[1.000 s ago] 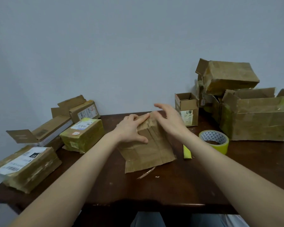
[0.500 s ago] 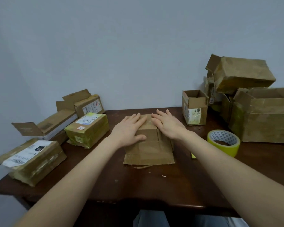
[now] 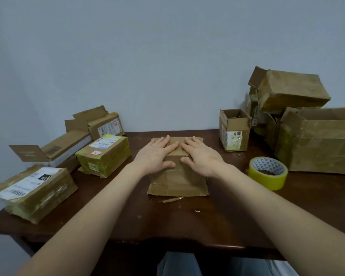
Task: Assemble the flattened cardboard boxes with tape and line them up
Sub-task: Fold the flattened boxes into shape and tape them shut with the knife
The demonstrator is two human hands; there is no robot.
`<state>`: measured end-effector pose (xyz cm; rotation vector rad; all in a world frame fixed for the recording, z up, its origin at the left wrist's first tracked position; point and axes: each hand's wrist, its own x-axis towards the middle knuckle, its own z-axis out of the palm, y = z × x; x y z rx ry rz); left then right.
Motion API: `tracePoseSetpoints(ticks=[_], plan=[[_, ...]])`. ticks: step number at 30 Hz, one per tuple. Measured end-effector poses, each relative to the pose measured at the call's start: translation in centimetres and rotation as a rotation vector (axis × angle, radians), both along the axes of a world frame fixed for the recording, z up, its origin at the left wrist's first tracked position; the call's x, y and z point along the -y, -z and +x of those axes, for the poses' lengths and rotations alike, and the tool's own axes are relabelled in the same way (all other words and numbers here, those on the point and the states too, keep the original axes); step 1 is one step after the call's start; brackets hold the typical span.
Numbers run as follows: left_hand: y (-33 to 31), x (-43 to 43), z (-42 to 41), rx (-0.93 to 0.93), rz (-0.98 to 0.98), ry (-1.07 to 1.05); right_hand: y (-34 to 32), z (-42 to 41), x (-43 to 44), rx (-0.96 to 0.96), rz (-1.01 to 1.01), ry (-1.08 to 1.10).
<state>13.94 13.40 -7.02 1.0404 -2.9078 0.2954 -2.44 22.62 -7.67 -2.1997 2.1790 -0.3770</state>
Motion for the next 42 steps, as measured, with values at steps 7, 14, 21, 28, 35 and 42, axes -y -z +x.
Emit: tracePoseSetpoints(ticks=[7, 14, 21, 28, 35, 42], plan=[[-0.4, -0.6, -0.9, 0.074, 0.032, -0.065, -0.1, 0.1, -0.2, -0.027, 0.009, 0.016], [-0.9, -1.4, -0.9, 0.016, 0.046, -0.082, -0.9, 0.2, -0.7, 0.034, 0.037, 0.005], [-1.9, -3.1, -1.8, -0.035, 0.012, -0.082, -1.6, -0.5, -2.5, 0.162, -0.016, 0.052], [-3.3, -5.2, -3.1, -0.120, 0.042, -0.065, -2.2, -2.7, -3.7, 0.323, -0.135, 0.140], [-3.5, -7.5, -6.6, -0.278, 0.025, -0.015, -2.1, -6.9, -6.4, 0.361, -0.204, 0.395], [-2.1, -10.9, -12.0, -0.335, 0.063, 0.098, -0.9, -10.1, -10.1, 0.311, 0.007, 0.538]])
